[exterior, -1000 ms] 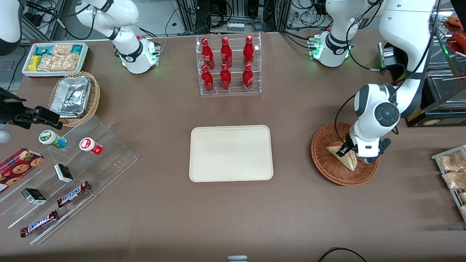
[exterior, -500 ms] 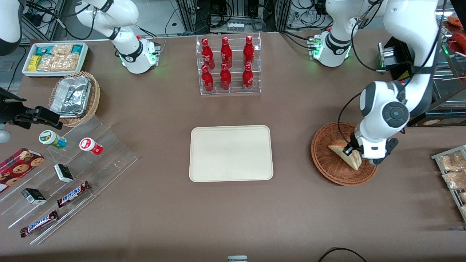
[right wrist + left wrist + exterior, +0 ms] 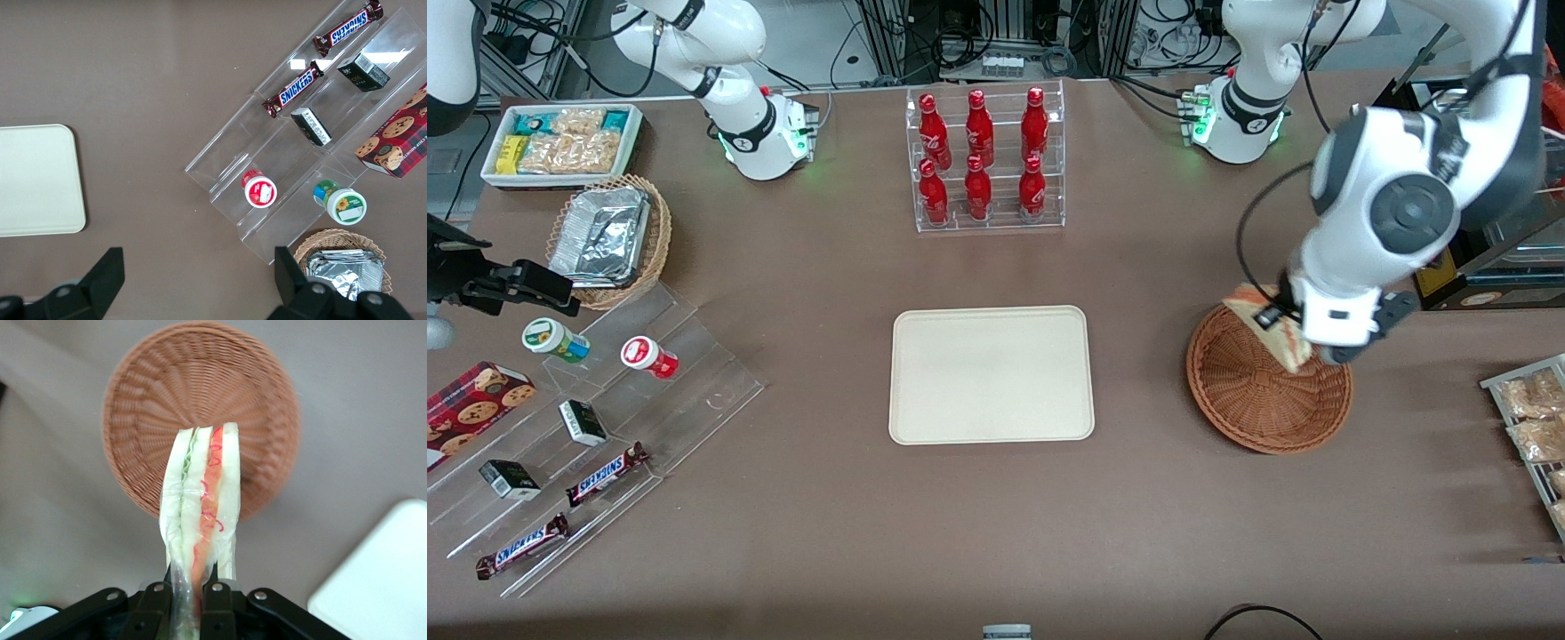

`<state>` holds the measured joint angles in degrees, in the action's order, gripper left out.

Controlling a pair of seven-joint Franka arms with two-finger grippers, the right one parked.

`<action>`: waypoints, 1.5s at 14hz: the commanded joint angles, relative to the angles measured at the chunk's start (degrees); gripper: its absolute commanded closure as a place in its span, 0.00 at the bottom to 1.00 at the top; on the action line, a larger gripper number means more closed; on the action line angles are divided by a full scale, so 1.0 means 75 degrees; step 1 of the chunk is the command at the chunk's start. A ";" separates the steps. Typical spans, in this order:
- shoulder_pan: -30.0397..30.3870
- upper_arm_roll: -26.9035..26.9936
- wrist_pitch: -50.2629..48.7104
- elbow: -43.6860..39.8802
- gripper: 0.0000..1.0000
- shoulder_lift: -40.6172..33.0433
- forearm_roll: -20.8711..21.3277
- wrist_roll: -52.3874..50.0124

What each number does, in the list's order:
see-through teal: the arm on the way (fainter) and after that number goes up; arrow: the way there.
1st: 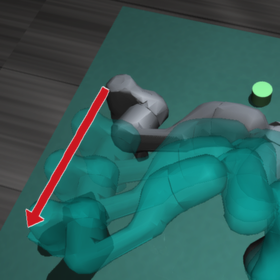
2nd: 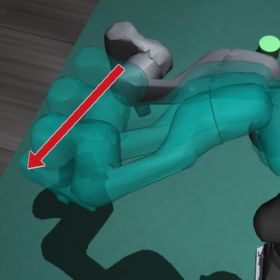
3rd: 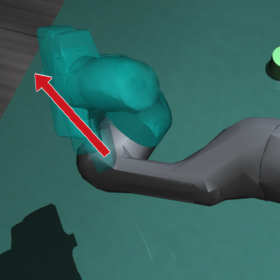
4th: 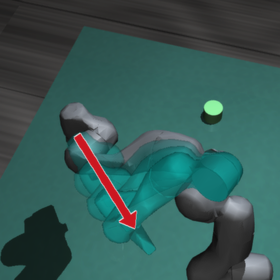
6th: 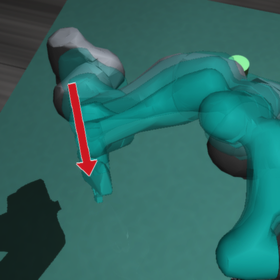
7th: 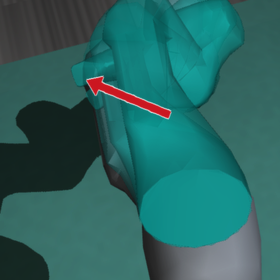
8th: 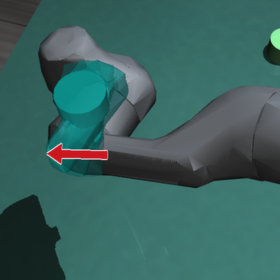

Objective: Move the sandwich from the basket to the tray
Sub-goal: 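Lift the sandwich out of the basket and carry it toward the tray, then lower the sandwich onto the cream tray and open the left gripper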

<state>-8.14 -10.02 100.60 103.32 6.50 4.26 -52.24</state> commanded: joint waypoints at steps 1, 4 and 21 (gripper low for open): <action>-0.0028 -0.0595 -0.0417 -0.0884 1.00 0.0375 -0.0308 0.0040; -0.0226 -0.1369 -0.0336 -0.1317 1.00 0.0632 -0.0463 -0.0053; -0.3285 -0.1454 0.2429 -0.3475 1.00 0.5109 0.1822 -0.1097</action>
<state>-30.63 -21.60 117.69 79.90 42.49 15.92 -59.73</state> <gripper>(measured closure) 0.850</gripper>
